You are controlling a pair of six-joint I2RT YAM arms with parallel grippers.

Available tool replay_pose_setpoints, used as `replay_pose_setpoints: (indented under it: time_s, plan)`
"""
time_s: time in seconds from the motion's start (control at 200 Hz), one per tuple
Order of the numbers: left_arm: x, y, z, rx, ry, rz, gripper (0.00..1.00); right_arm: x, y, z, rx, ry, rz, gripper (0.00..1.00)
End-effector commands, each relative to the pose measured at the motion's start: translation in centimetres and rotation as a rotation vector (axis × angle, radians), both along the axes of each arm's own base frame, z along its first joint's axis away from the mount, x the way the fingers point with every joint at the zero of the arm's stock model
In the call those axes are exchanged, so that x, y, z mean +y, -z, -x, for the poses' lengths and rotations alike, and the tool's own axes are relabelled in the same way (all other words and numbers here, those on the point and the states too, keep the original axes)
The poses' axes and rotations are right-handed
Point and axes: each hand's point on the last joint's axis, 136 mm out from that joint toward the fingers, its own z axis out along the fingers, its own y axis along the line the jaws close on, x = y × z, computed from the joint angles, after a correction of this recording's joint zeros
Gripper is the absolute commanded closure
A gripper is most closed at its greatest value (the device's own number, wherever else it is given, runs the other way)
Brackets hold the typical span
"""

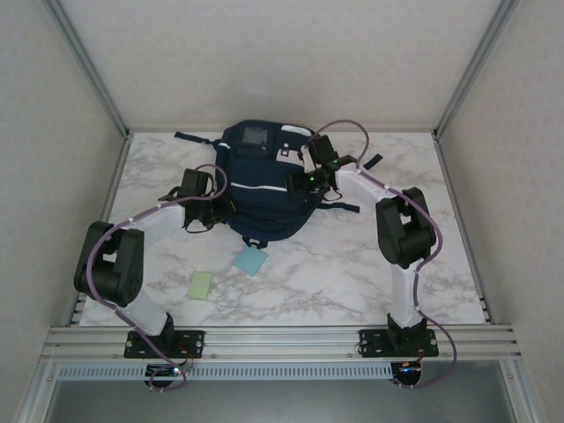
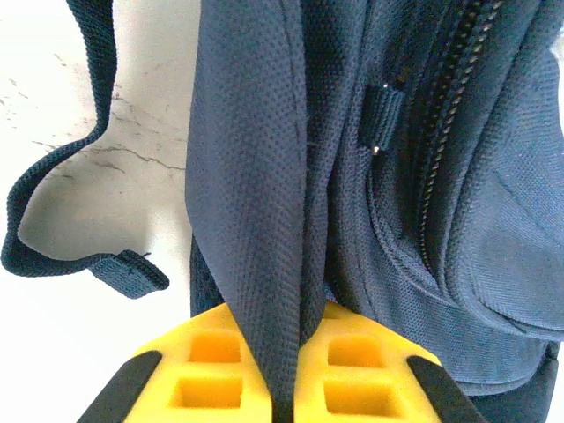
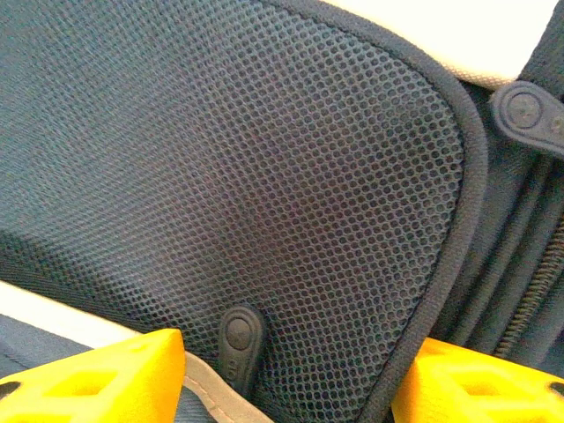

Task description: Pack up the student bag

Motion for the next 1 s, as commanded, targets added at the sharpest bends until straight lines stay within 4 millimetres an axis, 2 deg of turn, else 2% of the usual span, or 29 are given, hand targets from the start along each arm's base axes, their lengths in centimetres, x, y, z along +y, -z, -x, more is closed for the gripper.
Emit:
replay_pose_setpoints:
  time_s: [0.0, 0.155, 0.255, 0.425, 0.541, 0.676, 0.836, 0.931, 0.996]
  plan:
    - [-1.4, -3.3, -1.2, -0.107, 0.04, 0.034, 1.0, 2.3, -0.2, 1.6, 0.077, -0.04, -0.151, 0.38]
    - [-1.6, -3.0, -1.3, -0.095, 0.035, 0.042, 1.0, 2.0, 0.1, 4.8, 0.179, -0.018, -0.201, 0.38]
    - [-2.1, -3.5, -2.1, -0.129, 0.033, 0.061, 1.0, 1.8, -0.1, 7.1, 0.246, 0.001, -0.239, 0.36]
    - [-3.1, -3.5, -2.7, -0.144, 0.04, 0.063, 1.0, 3.1, -2.5, 10.3, 0.29, -0.029, -0.35, 0.35]
    - [-3.4, -3.6, -3.0, -0.149, 0.044, 0.063, 1.0, 2.8, -4.1, 11.1, 0.25, -0.053, -0.364, 0.36]
    - [-3.0, -3.9, -2.9, -0.155, 0.048, 0.034, 1.0, -0.6, -4.2, 9.8, 0.162, 0.014, -0.227, 0.37]
    - [-2.5, -4.2, -2.5, -0.159, 0.053, 0.002, 1.0, -4.5, -4.8, 6.3, 0.04, 0.107, -0.095, 0.38]
    - [-2.1, -3.8, -2.1, -0.14, 0.052, -0.02, 1.0, -5.5, -4.9, 4.0, -0.02, 0.128, -0.003, 0.41]
    - [-2.0, -3.6, -2.0, -0.134, 0.051, -0.026, 1.0, -5.4, -4.8, 2.6, -0.041, 0.135, 0.012, 0.43]
